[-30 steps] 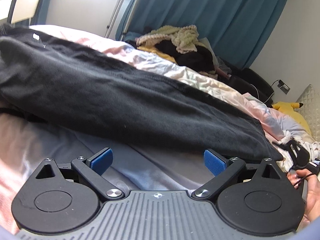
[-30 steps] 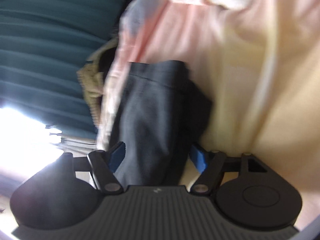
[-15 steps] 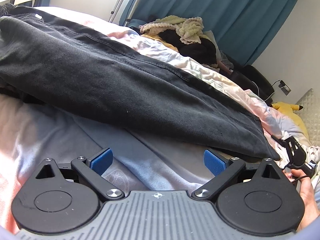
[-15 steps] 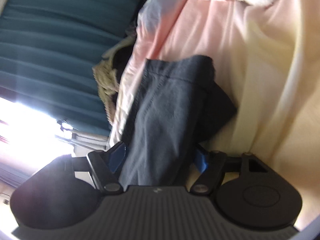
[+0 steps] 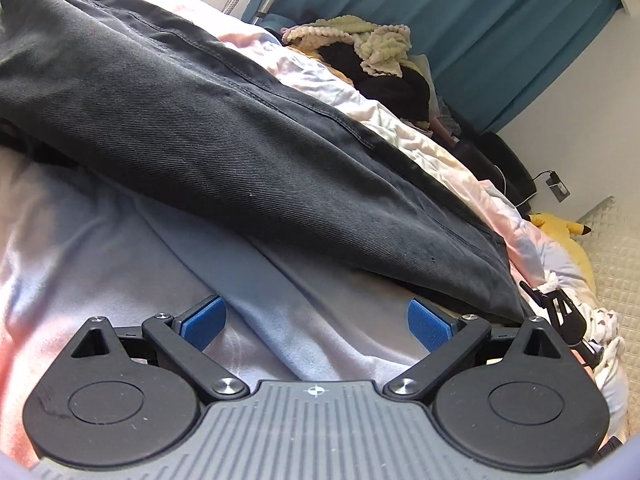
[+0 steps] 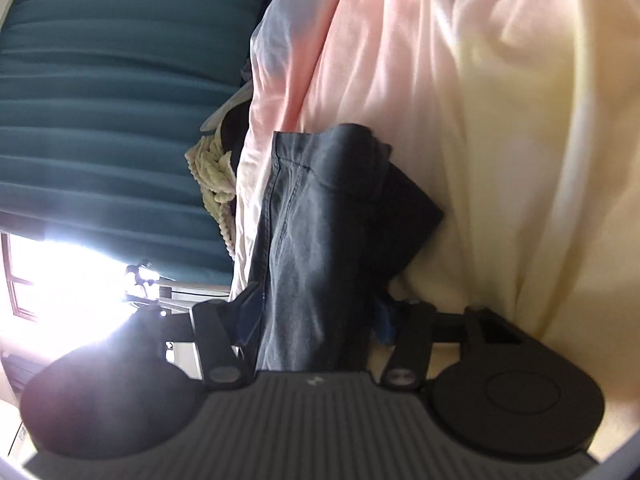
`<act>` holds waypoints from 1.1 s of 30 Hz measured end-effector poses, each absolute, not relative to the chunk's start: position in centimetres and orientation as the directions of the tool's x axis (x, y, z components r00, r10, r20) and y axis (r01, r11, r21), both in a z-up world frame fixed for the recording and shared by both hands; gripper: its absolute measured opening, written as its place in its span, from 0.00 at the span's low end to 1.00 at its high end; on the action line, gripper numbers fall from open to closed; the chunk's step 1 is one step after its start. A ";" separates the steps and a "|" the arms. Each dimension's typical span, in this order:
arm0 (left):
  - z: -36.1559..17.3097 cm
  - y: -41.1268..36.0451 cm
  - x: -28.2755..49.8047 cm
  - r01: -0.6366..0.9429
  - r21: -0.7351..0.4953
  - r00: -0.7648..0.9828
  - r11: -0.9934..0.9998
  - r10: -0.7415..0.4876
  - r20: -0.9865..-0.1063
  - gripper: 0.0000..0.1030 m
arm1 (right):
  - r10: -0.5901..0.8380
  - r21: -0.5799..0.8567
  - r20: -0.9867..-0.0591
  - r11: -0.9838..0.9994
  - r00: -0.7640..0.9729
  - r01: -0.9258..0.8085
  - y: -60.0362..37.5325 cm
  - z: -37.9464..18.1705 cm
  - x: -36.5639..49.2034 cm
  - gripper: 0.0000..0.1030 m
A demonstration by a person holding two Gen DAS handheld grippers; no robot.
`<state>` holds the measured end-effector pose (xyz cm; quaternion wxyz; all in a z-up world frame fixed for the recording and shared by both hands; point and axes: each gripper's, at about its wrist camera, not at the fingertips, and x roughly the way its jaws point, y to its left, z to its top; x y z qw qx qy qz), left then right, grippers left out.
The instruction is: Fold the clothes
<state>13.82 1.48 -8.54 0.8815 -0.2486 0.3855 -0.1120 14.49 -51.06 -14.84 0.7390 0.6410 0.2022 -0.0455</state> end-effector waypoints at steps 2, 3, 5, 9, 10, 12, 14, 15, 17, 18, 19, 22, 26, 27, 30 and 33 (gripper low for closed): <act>-8.6 1.3 13.9 0.005 -0.520 0.677 0.854 -0.386 -0.627 0.96 | 0.192 0.928 -0.349 0.210 0.917 0.309 -50.7 -14.7 15.2 0.60; -8.6 1.3 13.9 0.007 -0.520 0.678 0.854 -0.386 -0.625 0.96 | 0.190 0.929 -0.327 0.246 0.926 0.277 -50.5 -14.4 15.6 0.60; -8.6 1.2 13.9 0.016 -0.519 0.687 0.855 -0.386 -0.616 0.96 | 0.195 0.929 -0.260 0.318 0.946 0.190 -49.9 -13.4 16.5 0.61; -8.1 0.8 13.3 0.084 -0.518 0.745 0.851 -0.399 -0.535 0.96 | 0.200 0.920 -0.270 0.341 0.942 0.192 -49.5 -14.3 18.0 0.67; -7.9 0.4 13.2 0.109 -0.508 0.756 0.854 -0.403 -0.516 0.96 | 0.202 0.919 -0.277 0.342 0.939 0.198 -49.4 -14.7 18.3 0.66; -7.7 -0.4 13.3 0.156 -0.473 0.770 0.867 -0.407 -0.492 0.96 | 0.180 0.906 -0.320 0.345 0.930 0.245 -49.5 -15.3 18.2 0.35; -7.6 -1.2 13.2 0.190 -0.431 0.781 0.882 -0.402 -0.477 0.96 | 0.162 0.903 -0.342 0.330 0.925 0.276 -50.9 -15.1 18.0 0.20; -7.6 -1.5 13.1 0.209 -0.415 0.783 0.886 -0.405 -0.472 0.96 | 0.138 0.894 -0.340 0.354 0.930 0.274 -50.5 -14.5 17.6 0.13; -7.6 -1.8 13.2 0.221 -0.398 0.783 0.890 -0.405 -0.472 0.96 | 0.091 0.875 -0.332 0.401 0.939 0.270 -49.8 -13.2 16.9 0.10; -7.5 -1.8 13.3 0.218 -0.395 0.782 0.892 -0.402 -0.476 0.96 | 0.070 0.872 -0.323 0.409 0.944 0.268 -49.3 -12.3 16.4 0.09; -7.4 -1.8 13.2 0.215 -0.393 0.785 0.894 -0.398 -0.476 0.96 | 0.050 0.870 -0.313 0.416 0.948 0.265 -48.9 -11.4 15.8 0.09; -6.6 -1.6 12.5 0.228 -0.375 0.805 0.899 -0.390 -0.447 0.96 | 0.027 0.875 -0.279 0.420 0.960 0.242 -48.6 -9.2 14.7 0.09; -5.7 -2.0 11.7 0.262 -0.334 0.829 0.906 -0.388 -0.403 0.99 | 0.022 0.885 -0.248 0.412 0.968 0.217 -49.4 -6.8 11.3 0.08; -5.6 -2.1 11.6 0.265 -0.325 0.832 0.908 -0.386 -0.398 0.99 | 0.014 0.877 -0.249 0.428 0.968 0.219 -49.6 -6.2 10.1 0.08; -5.1 -2.3 11.4 0.270 -0.303 0.844 0.914 -0.376 -0.382 0.99 | -0.026 0.866 -0.252 0.441 0.967 0.237 -50.9 -4.6 8.0 0.08; -5.0 -2.6 11.7 0.275 -0.283 0.855 0.919 -0.368 -0.364 1.00 | -0.066 0.858 -0.273 0.435 0.960 0.274 -52.6 -4.7 5.4 0.08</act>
